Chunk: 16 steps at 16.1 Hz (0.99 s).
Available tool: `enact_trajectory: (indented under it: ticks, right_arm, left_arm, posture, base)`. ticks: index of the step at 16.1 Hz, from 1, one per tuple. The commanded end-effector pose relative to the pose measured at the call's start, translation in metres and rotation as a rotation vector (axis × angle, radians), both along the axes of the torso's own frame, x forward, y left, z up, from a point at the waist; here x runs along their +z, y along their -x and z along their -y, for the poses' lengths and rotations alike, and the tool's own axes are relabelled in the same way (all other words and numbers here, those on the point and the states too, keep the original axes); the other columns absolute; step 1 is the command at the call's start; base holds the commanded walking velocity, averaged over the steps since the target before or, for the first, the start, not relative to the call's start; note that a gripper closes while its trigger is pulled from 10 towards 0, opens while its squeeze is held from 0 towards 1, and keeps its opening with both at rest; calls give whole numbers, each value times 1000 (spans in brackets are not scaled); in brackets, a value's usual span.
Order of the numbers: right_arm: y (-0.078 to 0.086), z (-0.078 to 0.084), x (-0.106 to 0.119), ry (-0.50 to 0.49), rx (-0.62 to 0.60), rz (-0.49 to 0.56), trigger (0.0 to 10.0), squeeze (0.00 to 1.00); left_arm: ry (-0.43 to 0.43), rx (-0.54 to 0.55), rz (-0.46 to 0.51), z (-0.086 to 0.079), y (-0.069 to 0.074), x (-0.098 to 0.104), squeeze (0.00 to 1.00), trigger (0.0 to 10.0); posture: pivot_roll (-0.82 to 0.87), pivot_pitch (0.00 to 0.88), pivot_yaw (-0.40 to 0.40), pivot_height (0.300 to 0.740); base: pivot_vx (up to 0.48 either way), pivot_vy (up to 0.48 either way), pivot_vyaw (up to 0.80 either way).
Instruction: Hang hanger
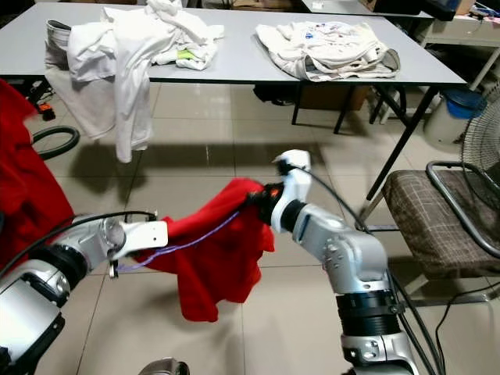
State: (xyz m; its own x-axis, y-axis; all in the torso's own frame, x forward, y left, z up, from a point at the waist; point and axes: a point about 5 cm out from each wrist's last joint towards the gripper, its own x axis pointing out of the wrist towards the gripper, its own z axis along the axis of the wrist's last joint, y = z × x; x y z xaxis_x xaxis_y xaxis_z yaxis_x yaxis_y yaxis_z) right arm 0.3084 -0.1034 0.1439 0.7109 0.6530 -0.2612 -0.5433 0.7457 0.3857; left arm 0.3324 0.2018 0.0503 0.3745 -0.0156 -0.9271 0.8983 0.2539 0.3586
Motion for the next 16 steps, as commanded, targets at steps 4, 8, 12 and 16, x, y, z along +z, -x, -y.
enact_trajectory:
  ticks: [4,8,12,16]
  right_arm:
    - [-4,31,-24,268,-87,37,0,0]
    - [-6,95,-31,288,-276,-7,0,0]
    - [-1,115,-7,-21,-301,25,0,0]
    - [4,123,20,-276,-253,103,0,0]
  left_arm:
    - [284,63,-6,11,-4,10,0,0]
    - [378,35,1,-8,6,13,0,0]
    - [717,-63,80,6,12,37,0,0]
    - [812,-174,110,11,20,50,0,0]
  posture:
    - [33,38,-23,740]
    - [39,32,-28,740]
    - [46,21,-35,740]
    - [42,15,-29,740]
  base:
    - [0,0,0]
    - [0,0,0]
    - [0,0,0]
    - [0,0,0]
